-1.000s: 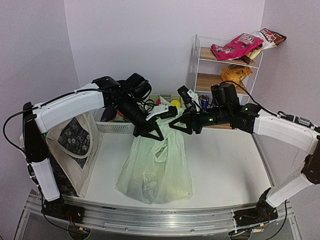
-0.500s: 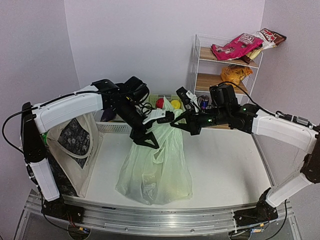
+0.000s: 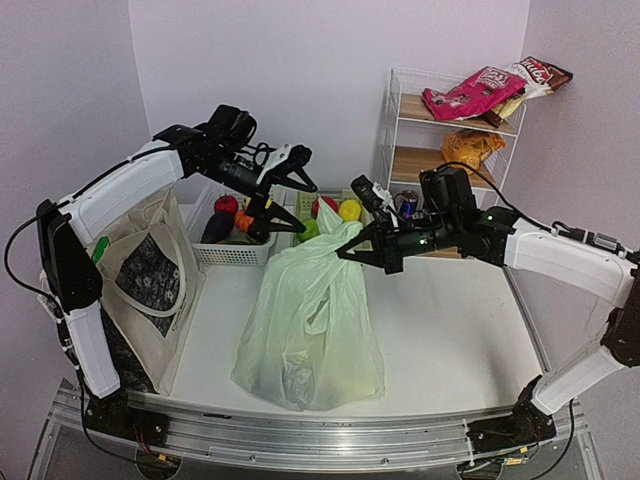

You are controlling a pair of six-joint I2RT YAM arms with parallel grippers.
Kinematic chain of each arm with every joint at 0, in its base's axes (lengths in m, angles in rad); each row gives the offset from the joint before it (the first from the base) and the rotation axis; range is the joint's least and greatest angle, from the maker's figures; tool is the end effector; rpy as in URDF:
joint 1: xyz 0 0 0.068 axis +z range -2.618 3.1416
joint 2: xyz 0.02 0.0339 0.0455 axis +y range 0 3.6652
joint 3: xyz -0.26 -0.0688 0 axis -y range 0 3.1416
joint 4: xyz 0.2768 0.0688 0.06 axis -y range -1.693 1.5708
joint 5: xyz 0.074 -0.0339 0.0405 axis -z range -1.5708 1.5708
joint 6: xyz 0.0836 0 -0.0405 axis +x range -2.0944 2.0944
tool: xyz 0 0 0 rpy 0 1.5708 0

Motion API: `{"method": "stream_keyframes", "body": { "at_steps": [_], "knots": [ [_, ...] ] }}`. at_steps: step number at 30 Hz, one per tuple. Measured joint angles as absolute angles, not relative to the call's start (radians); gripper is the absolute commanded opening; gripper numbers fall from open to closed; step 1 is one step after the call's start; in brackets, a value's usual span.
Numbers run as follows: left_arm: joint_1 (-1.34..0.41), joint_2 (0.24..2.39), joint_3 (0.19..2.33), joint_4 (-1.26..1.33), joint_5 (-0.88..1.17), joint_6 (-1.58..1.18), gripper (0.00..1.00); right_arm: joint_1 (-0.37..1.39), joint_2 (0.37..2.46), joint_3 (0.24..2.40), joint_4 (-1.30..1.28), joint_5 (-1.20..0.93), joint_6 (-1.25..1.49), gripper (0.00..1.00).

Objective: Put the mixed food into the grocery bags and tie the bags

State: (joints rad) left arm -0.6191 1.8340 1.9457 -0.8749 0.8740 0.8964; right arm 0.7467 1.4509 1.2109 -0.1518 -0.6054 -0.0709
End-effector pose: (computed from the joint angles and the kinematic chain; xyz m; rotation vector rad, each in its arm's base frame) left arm 0.3279 -0.3123 0.3668 1.7490 1.2382 -0.8481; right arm 0.2642 0.3093 0.3096 -1.1725 1.6609 1.0276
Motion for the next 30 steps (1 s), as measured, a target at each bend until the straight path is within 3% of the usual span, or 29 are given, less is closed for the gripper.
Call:
{"method": "stream_keyframes", "body": {
  "at_steps": [11, 12, 15, 18, 20, 22, 30],
  "knots": [
    [-0.713, 1.900, 1.977, -0.845, 0.907, 1.109, 0.97, 0.747, 1.451, 1.232, -0.172, -0.667, -0.081, 0.00],
    [-0.718, 1.900, 1.979, -0.847, 0.911, 1.128, 0.93, 0.747, 1.451, 1.234, -0.175, -0.670, -0.083, 0.00],
    [-0.731, 1.901, 1.995, -0.868, 0.917, 1.166, 0.68, 0.747, 1.451, 1.236, -0.181, -0.670, -0.086, 0.00],
    [-0.748, 1.901, 2.011, -0.896, 0.923, 1.187, 0.26, 0.747, 1.451, 1.236, -0.184, -0.660, -0.087, 0.00],
    [-0.766, 1.901, 2.014, -0.933, 0.928, 1.193, 0.05, 0.747, 1.451, 1.236, -0.187, -0.643, -0.088, 0.00],
    [-0.774, 1.901, 2.014, -0.954, 0.930, 1.185, 0.00, 0.747, 1.451, 1.236, -0.190, -0.623, -0.089, 0.00],
    [-0.779, 1.899, 2.029, -0.968, 0.886, 1.003, 0.00, 0.747, 1.451, 1.236, -0.188, -0.565, -0.103, 0.03]
  ]
}}
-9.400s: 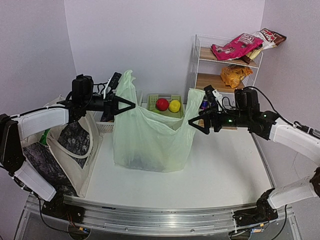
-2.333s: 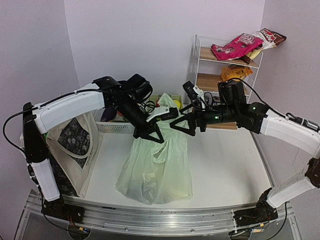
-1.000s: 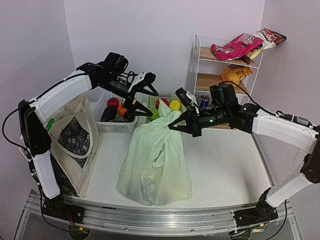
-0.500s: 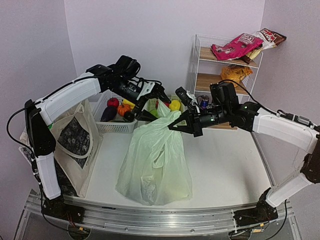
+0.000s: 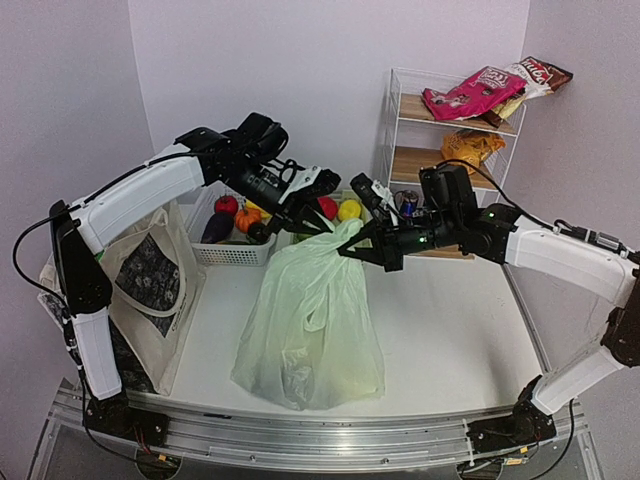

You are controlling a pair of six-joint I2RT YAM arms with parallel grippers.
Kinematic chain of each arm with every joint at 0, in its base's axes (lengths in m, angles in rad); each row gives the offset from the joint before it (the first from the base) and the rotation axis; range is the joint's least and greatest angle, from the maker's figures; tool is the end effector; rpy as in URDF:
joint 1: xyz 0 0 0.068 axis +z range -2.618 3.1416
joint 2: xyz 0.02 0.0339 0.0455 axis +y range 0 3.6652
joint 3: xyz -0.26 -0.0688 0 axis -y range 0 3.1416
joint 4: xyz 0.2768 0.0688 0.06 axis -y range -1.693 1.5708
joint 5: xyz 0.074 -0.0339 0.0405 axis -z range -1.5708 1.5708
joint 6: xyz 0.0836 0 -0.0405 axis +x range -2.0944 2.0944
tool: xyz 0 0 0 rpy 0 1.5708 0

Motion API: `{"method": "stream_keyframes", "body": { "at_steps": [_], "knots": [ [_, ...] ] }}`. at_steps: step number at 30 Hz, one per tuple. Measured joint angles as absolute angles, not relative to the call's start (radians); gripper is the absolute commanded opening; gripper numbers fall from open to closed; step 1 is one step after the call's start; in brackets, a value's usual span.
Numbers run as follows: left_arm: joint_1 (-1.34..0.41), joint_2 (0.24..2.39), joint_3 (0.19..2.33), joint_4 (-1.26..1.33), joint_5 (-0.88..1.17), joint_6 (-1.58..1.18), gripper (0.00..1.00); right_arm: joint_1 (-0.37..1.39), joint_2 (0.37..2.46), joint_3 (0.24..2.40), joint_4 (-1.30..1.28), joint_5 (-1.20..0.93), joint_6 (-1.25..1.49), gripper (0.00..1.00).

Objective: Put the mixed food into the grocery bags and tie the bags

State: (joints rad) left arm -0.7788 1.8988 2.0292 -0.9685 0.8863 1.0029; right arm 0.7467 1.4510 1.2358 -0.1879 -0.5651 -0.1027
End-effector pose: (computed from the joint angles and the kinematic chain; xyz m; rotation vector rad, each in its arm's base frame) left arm 0.2785 -0.3659 0.3608 1.9339 1.0560 -0.9295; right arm 0.2670 0.3081 0.3144 -1.1739 1.6647 0.9692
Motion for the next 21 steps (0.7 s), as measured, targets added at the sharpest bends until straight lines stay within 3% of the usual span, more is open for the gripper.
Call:
{"method": "stream_keyframes", "body": {
  "at_steps": [21],
  "knots": [
    [-0.879, 1.850, 1.999, -0.958, 0.592, 0.724, 0.00, 0.754, 1.462, 1.212, -0.184, -0.420, 0.174, 0.00]
  ]
}}
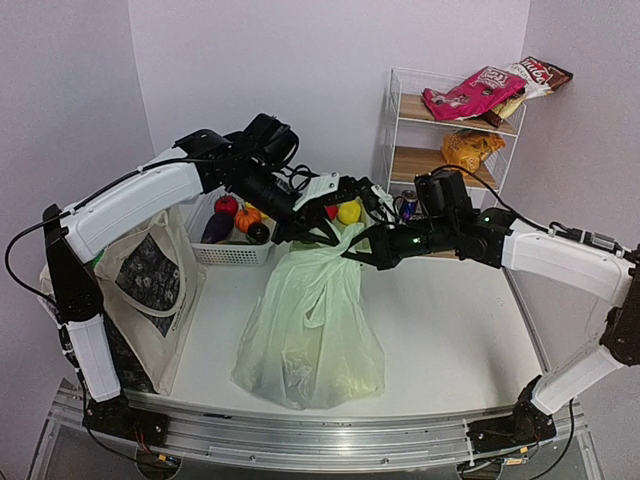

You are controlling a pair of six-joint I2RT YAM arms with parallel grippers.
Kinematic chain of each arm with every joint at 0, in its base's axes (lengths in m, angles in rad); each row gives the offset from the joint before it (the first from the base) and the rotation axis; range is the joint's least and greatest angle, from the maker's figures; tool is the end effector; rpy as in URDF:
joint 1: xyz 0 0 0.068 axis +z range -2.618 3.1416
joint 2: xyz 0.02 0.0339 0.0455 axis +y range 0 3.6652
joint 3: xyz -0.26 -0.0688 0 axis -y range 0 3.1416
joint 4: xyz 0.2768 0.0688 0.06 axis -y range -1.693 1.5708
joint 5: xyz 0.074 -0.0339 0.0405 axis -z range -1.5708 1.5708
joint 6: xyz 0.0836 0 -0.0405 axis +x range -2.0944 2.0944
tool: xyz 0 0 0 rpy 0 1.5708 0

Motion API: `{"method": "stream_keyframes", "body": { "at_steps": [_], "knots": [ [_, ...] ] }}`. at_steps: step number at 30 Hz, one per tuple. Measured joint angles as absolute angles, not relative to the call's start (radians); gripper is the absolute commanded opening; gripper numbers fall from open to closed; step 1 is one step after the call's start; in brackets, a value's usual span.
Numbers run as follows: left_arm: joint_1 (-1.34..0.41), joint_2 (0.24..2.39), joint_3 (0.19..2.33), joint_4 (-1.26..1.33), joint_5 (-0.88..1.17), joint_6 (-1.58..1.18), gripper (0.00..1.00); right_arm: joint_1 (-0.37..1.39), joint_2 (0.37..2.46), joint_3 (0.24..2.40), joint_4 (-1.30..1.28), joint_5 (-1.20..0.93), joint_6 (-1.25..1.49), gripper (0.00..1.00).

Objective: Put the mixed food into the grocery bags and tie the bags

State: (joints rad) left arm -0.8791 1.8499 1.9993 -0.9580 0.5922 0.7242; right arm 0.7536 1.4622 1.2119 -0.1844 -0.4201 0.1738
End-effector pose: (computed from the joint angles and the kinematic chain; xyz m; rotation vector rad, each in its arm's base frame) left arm 0.2545 -0.3805 0.3603 1.8626 1.4086 -0.7769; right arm 0.2765 0.3062 0.2982 -0.8714 1.9246 0.9967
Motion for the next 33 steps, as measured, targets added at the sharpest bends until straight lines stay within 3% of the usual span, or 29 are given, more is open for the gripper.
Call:
{"method": "stream_keyframes", "body": {
  "at_steps": [8, 13, 27, 33],
  "knots": [
    [-0.950, 1.733, 1.778, -0.841, 0.447, 0.723, 0.00, 0.787, 1.484, 1.215, -0.186, -0.381, 0.293, 0.00],
    [-0.955, 1.668, 1.620, -0.735, 0.428, 0.708, 0.00, 0.790, 1.493, 1.114, -0.014, -0.438, 0.276, 0.00],
    [-0.956, 1.668, 1.663, -0.792, 0.439, 0.598, 0.00, 0.786, 1.506, 1.057, 0.101, -0.431, -0.203, 0.00],
    [-0.955, 1.665, 1.659, -0.791, 0.435, 0.617, 0.00, 0.793, 1.511, 0.996, 0.282, -0.388, -0.250, 0.00]
  ]
}}
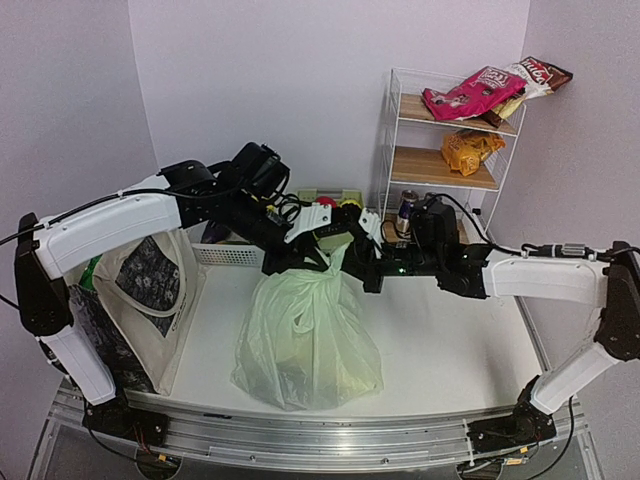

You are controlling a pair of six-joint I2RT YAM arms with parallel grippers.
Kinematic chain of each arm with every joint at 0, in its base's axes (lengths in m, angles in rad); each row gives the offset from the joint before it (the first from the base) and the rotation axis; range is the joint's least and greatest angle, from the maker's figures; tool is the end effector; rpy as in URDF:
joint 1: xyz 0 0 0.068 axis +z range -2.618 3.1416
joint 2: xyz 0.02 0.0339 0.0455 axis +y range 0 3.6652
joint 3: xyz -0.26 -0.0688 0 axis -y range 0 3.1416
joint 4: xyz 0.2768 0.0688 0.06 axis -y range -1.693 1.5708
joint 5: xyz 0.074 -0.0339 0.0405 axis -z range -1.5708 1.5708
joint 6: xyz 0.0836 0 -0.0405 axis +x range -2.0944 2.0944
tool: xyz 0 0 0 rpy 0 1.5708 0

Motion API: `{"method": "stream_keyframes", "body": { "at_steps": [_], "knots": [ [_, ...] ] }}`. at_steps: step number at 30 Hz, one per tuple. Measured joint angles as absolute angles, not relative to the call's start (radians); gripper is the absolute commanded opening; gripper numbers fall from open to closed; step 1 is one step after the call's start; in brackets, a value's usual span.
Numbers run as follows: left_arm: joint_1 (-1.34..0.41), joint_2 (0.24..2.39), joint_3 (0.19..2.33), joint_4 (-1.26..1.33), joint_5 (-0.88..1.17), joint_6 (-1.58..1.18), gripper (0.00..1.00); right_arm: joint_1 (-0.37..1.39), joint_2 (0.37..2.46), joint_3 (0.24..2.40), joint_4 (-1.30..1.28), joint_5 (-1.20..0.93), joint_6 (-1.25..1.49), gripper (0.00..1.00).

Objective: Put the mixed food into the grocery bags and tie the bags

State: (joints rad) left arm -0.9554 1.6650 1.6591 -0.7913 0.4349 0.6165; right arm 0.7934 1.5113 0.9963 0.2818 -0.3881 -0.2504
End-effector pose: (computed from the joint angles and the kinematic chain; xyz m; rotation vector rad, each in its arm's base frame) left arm 0.2173 -0.3684 0.3235 1.8244 1.5214 -0.6778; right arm 0.2736 0.3232 0.2539 -1.1560 1.4413 0.7326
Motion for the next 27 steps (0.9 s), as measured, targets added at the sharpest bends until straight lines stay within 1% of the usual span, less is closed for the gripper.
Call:
{"method": "stream_keyframes", "body": {
  "at_steps": [4, 5, 6, 9, 10, 13, 15, 17, 20, 25, 27],
  "knots": [
    [-0.955, 1.637, 1.583, -0.748, 0.413, 0.666, 0.01, 0.802, 1.545, 0.986, 0.344, -0.372, -0.304, 0.00],
    [-0.955, 1.624, 1.558, -0.735, 0.406, 0.681, 0.03, 0.804, 1.552, 0.984, 0.353, -0.367, -0.321, 0.00],
    [-0.955, 1.613, 1.537, -0.726, 0.399, 0.694, 0.08, 0.805, 1.556, 0.982, 0.358, -0.365, -0.337, 0.00],
    [-0.961, 1.570, 1.469, -0.716, 0.407, 0.731, 0.34, 0.801, 1.557, 0.977, 0.380, -0.343, -0.368, 0.00],
    [-0.968, 1.556, 1.452, -0.726, 0.412, 0.742, 0.41, 0.796, 1.557, 0.976, 0.390, -0.338, -0.375, 0.00],
    [-0.985, 1.543, 1.445, -0.781, 0.439, 0.763, 0.54, 0.782, 1.557, 0.970, 0.411, -0.325, -0.393, 0.00],
    [-0.982, 1.536, 1.457, -0.823, 0.461, 0.787, 0.60, 0.770, 1.556, 0.966, 0.408, -0.320, -0.401, 0.00],
    [-0.961, 1.531, 1.484, -0.869, 0.483, 0.811, 0.63, 0.766, 1.556, 0.965, 0.403, -0.317, -0.410, 0.00],
    [-0.896, 1.525, 1.574, -0.949, 0.519, 0.871, 0.63, 0.765, 1.552, 0.965, 0.386, -0.314, -0.430, 0.00],
    [-0.777, 1.518, 1.736, -1.002, 0.553, 0.946, 0.53, 0.766, 1.530, 0.965, 0.345, -0.315, -0.466, 0.00],
    [-0.709, 1.524, 1.761, -0.976, 0.582, 0.923, 0.52, 0.770, 1.520, 0.965, 0.330, -0.315, -0.479, 0.00]
  ]
}}
